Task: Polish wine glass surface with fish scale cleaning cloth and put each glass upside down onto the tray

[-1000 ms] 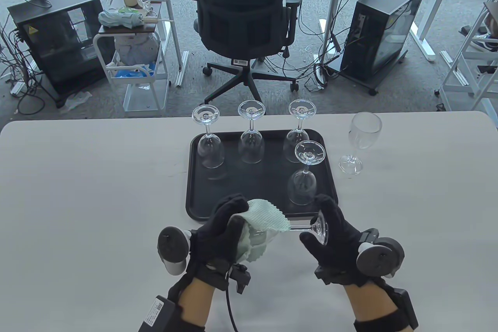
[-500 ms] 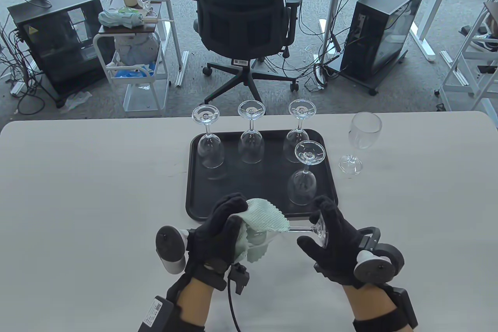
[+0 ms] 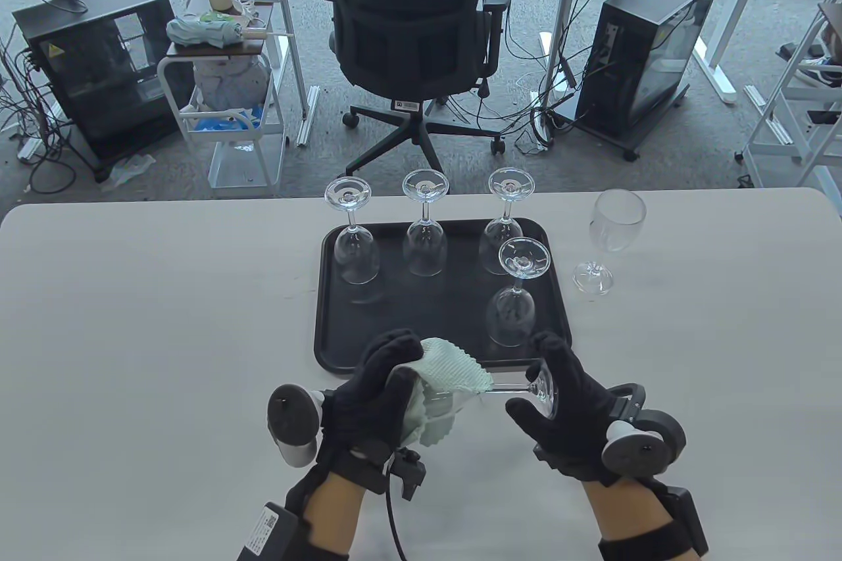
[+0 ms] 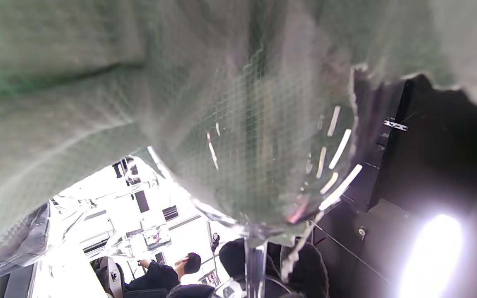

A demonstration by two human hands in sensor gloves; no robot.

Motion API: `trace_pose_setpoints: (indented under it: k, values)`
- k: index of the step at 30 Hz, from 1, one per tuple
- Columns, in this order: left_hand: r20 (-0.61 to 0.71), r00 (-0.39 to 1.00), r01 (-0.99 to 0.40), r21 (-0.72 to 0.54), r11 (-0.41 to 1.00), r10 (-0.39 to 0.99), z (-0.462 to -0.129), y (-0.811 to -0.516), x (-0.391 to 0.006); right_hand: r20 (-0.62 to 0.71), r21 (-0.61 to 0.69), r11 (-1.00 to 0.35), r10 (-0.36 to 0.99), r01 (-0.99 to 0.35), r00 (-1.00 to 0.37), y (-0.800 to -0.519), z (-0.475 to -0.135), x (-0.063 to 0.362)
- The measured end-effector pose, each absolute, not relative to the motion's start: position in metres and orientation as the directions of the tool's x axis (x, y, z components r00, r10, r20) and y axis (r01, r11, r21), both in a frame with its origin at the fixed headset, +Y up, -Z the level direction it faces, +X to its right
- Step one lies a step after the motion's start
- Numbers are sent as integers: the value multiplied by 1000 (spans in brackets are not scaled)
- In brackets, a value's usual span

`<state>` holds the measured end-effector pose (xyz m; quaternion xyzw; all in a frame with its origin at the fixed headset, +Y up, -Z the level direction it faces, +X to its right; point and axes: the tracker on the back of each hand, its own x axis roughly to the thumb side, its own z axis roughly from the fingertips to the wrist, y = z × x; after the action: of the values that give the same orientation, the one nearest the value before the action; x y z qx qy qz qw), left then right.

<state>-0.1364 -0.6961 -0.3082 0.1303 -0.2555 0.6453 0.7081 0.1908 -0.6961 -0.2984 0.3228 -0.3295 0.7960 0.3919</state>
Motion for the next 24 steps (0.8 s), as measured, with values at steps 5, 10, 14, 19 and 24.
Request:
trace_pose_setpoints:
  k: [5, 10, 14, 19, 24]
  values:
    - [619, 110, -969, -106, 222, 778, -304, -687, -137, 482, 30, -353, 825, -935, -296, -702, -308, 189]
    - [591, 63, -975, -135, 176, 804, -308, -688, -141, 700, -148, -480, 567, -865, -434, -692, -300, 189]
    - [462, -44, -965, -248, 81, 886, -313, -697, -139, 779, -308, -530, 336, -790, -529, -686, -294, 190]
    - [600, 27, -979, -144, 141, 800, -307, -692, -134, 649, -104, -433, 653, -895, -391, -690, -303, 193]
    - [604, 59, -979, -121, 165, 795, -306, -689, -138, 671, -65, -460, 636, -885, -380, -691, -303, 191]
